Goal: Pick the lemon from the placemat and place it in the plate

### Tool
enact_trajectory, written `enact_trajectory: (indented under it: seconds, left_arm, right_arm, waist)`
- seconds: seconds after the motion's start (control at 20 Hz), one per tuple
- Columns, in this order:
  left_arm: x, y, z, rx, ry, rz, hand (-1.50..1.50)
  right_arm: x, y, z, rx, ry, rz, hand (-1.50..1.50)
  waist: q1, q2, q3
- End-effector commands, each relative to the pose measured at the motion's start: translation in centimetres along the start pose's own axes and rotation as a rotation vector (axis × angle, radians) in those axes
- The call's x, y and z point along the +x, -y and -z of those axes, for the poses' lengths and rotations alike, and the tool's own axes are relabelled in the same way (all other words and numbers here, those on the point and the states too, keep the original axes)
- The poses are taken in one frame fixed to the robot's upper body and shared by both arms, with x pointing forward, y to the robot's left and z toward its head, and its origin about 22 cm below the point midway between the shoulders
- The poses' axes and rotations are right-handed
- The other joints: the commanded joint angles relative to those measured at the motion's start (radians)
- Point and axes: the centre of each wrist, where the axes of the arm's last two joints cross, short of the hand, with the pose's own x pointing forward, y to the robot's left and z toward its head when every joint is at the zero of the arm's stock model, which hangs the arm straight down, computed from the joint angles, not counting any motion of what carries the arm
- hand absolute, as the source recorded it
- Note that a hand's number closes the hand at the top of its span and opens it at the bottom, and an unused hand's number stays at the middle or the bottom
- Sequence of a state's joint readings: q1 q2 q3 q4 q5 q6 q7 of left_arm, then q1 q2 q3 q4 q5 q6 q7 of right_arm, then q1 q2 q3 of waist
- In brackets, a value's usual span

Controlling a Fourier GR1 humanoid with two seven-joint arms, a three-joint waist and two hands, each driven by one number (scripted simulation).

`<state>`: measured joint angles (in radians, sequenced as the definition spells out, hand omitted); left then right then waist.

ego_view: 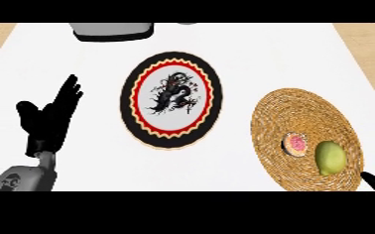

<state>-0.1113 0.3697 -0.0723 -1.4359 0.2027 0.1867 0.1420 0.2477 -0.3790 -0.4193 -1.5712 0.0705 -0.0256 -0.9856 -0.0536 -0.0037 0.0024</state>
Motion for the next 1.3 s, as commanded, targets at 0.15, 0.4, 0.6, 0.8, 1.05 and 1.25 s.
enact_trajectory:
  seconds: [0.15, 0.4, 0.6, 0.8, 1.05, 1.25]
  left_arm:
    - [1.0, 1.4, 1.1, -0.044, 0.026, 0.002, 0.0]
    - [1.1, 1.2, 1.3, -0.057, 0.017, -0.003, 0.0]
    - [-0.2, 0.7, 0.3, -0.071, 0.02, -0.011, 0.0]
    - [0.8, 1.8, 1.2, -0.059, 0.019, 0.002, 0.0]
    - [1.2, 1.8, 1.7, -0.061, 0.009, -0.006, 0.0]
    - [-0.4, 2.7, 0.2, -0.064, 0.0, 0.004, 0.0]
  right_arm:
    - [1.0, 2.8, -8.2, 0.152, -0.021, -0.239, -1.5]
    - [3.2, 3.3, -6.2, 0.152, -0.058, -0.333, -1.5]
    - [3.9, 1.1, -7.3, 0.248, -0.126, -0.394, -1.5]
    - [5.5, 0.2, -5.0, 0.307, -0.206, -0.462, -1.5]
    - [5.8, -2.5, -5.0, 0.333, -0.26, -0.6, -1.5]
    - [5.6, -3.3, -5.2, 0.394, -0.305, -0.64, -1.5]
  waist:
    - [0.035, 0.003, -0.002]
    - [0.042, 0.003, -0.003]
    - [0.05, 0.004, -0.003]
    - [0.051, 0.004, -0.003]
    - [0.053, 0.005, -0.003]
    - [0.052, 0.004, -0.003]
